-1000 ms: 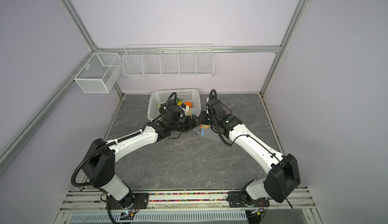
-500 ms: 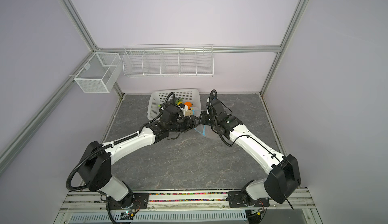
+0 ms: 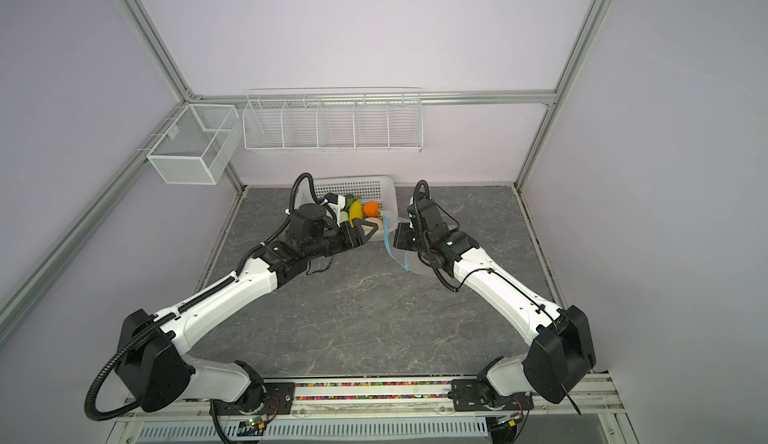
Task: Place the food in the zip-top bag and seal the zipper
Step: 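Raise the left gripper out of the bag and move it over the basket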
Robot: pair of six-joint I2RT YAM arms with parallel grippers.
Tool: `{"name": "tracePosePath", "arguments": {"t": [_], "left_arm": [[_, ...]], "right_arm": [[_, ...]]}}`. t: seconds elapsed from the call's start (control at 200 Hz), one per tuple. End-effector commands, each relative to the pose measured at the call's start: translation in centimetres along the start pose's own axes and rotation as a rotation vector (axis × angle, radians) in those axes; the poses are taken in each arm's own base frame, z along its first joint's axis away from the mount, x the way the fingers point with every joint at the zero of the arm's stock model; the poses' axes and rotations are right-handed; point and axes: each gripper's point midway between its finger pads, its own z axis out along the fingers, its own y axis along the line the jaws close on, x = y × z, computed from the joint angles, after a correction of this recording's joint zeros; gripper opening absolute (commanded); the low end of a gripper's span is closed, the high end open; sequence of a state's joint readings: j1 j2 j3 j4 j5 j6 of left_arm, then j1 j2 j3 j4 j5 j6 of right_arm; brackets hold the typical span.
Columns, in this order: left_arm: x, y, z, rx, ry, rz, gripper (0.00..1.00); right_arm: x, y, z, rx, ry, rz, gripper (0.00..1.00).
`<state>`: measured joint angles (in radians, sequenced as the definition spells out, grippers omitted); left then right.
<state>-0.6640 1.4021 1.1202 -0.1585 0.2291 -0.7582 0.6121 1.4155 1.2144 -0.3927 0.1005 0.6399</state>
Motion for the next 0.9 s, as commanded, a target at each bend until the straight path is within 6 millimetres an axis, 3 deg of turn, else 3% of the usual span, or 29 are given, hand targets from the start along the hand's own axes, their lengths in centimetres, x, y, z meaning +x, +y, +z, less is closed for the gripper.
{"name": "tracePosePath", "arguments": {"t": [0.0, 0.135, 0.35, 0.53, 0.895], "left_arm": [[-1.1, 3.5, -1.0, -0.163, -0.016, 0.066, 0.71], [-2.9, 7.1, -1.3, -0.280, 0.008, 0.069, 0.71], [-5.5, 11.2, -0.9, -0.393, 0.030, 0.080, 0.71], [-6.5, 15.1, 0.3, -0.506, 0.092, 0.067, 0.70], [-7.5, 20.0, 4.6, -0.640, 0.221, 0.070, 0.67]], "right_arm": [[0.6, -0.3, -0.3, 0.010, 0.006, 0.000, 0.06], [0.7, -0.1, -0.1, 0.012, 0.008, -0.014, 0.06], [0.8, 0.2, 0.2, 0.017, 0.010, -0.039, 0.06], [1.1, 0.3, 0.5, 0.016, 0.017, -0.063, 0.06], [1.4, 1.1, 1.0, 0.010, 0.024, -0.121, 0.06]]}}
